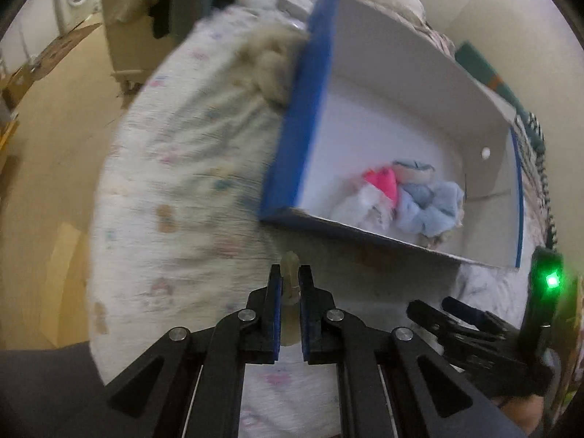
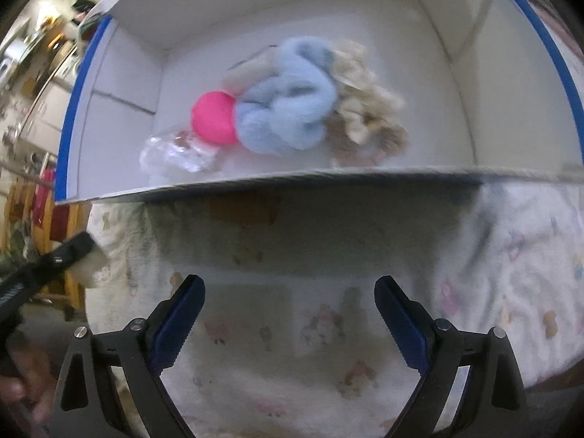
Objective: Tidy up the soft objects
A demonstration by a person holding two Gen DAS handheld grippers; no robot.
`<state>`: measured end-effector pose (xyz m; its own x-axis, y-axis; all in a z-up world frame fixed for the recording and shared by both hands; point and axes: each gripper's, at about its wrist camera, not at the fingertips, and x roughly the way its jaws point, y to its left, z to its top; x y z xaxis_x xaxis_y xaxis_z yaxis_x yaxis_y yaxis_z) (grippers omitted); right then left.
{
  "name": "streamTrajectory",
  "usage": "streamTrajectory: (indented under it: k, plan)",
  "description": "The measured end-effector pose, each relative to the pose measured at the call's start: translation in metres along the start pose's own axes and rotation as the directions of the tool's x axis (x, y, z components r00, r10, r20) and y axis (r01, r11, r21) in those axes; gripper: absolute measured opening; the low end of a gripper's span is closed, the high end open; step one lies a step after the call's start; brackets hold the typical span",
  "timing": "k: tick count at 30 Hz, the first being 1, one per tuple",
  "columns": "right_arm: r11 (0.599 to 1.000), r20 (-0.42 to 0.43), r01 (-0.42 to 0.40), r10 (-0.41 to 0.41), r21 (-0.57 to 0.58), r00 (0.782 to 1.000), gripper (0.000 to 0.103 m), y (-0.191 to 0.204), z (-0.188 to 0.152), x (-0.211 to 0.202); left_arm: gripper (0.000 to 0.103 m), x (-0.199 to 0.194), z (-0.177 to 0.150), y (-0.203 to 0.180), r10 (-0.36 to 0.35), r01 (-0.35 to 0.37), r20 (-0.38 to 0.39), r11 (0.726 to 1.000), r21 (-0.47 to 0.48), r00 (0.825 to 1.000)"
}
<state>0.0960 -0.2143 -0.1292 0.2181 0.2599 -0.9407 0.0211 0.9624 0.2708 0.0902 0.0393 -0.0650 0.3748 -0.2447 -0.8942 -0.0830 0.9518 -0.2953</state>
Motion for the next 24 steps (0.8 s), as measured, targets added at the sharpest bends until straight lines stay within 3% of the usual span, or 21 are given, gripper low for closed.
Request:
streamTrajectory:
  k: [2, 6, 10, 13, 15, 19, 24]
  plan:
    - [0.999, 0.022, 0.02, -0.02, -0.033, 1.0, 0.083, 0.015, 0.003, 0.005, 0.007, -0.006, 0.003, 0.005, -0.004, 0.004, 0.015, 1.0, -0.017, 1.0]
    - [0.996, 0.092, 0.066, -0.061, -0.052, 0.994, 0.079, 0.037, 0.014, 0.019, 0.007, -0.012, 0.008, 0.01, -0.014, 0.015, 0.045, 1.0, -0.026, 0.999]
    - [0.988, 0.135, 0.137, -0.126, -0.075, 0.983, 0.058, 0.05, 0.023, 0.041, 0.008, -0.02, 0.014, 0.018, -0.039, 0.042, 0.061, 0.998, -0.044, 0.997]
    - [0.979, 0.141, 0.17, -0.153, -0.115, 0.978, 0.058, 0.058, 0.025, 0.055, 0.007, -0.019, 0.018, 0.02, -0.069, 0.073, 0.053, 0.995, -0.073, 0.996]
    - [0.972, 0.158, 0.189, -0.167, -0.137, 0.973, 0.048, 0.061, 0.023, 0.059, 0.007, -0.022, 0.023, 0.025, -0.078, 0.083, 0.057, 0.992, -0.094, 0.995]
    - [0.969, 0.175, 0.163, -0.131, -0.186, 0.976, 0.009, 0.075, 0.018, 0.06, 0.007, -0.023, 0.026, 0.027, -0.078, 0.084, 0.06, 0.991, -0.103, 0.995]
    - [0.967, 0.164, 0.122, -0.086, -0.226, 0.983, 0.008, 0.1, 0.014, 0.058, 0.008, -0.023, 0.026, 0.023, -0.052, 0.058, 0.068, 0.995, -0.079, 0.996]
